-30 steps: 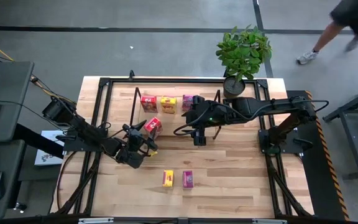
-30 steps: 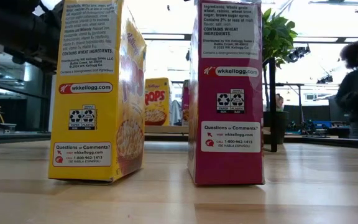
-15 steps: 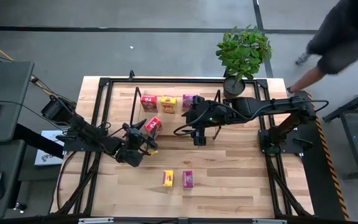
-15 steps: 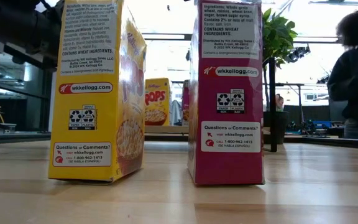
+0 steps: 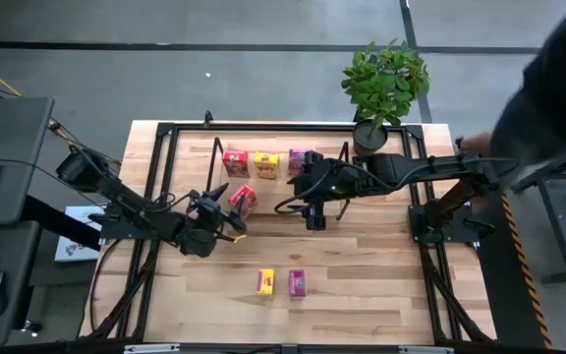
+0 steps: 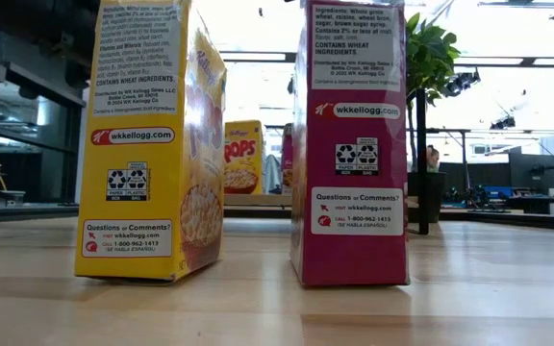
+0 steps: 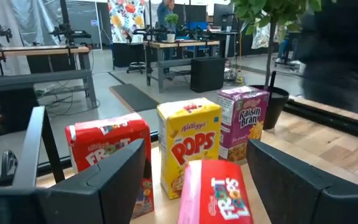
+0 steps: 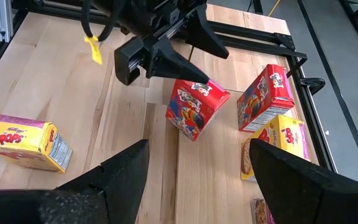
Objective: Stack cereal on shelf
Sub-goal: Put the red cereal box on the shelf aligned with the other red cereal box
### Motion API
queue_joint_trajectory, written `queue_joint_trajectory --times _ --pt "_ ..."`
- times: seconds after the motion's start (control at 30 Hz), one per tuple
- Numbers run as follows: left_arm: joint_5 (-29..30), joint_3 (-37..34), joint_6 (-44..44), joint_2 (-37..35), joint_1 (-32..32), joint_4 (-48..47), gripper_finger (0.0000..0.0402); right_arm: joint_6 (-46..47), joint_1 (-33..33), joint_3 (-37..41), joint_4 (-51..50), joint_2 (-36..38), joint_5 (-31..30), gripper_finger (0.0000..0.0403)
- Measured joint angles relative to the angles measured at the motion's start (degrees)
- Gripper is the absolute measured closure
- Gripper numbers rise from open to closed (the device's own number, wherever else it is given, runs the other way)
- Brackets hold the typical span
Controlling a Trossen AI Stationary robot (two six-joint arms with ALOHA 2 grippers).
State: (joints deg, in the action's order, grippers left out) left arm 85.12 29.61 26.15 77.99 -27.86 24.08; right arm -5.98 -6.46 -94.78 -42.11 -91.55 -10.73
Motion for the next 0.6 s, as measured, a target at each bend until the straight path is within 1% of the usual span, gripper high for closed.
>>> queue_joint_trajectory --times 0.23,0.37,0.5,0.57,0.6 --pt "-0.07 0.0 -5.26 -4.31 0.66 0.22 0.0131 -0.02 -0.01 0.0 0.0 0.0 0.0 0.0132" --pt "-1.91 0.0 -14.19 -8.82 1.22 3.43 0.0131 -0.02 -0.01 0.0 0.13 0.0 -0.02 0.0132" --pt "-8.33 0.0 -25.11 -13.5 2.09 8.69 0.0131 -0.02 0.0 0.0 0.3 0.0 -0.02 0.0132" --pt "-13.98 0.0 -29.79 -15.69 2.97 10.88 0.0131 -0.02 0.0 0.0 0.5 0.0 0.0 0.0132" --pt "-18.18 0.0 -31.98 -16.79 3.59 11.49 0.0131 -0.02 0.0 0.0 0.7 0.0 -0.02 0.0132"
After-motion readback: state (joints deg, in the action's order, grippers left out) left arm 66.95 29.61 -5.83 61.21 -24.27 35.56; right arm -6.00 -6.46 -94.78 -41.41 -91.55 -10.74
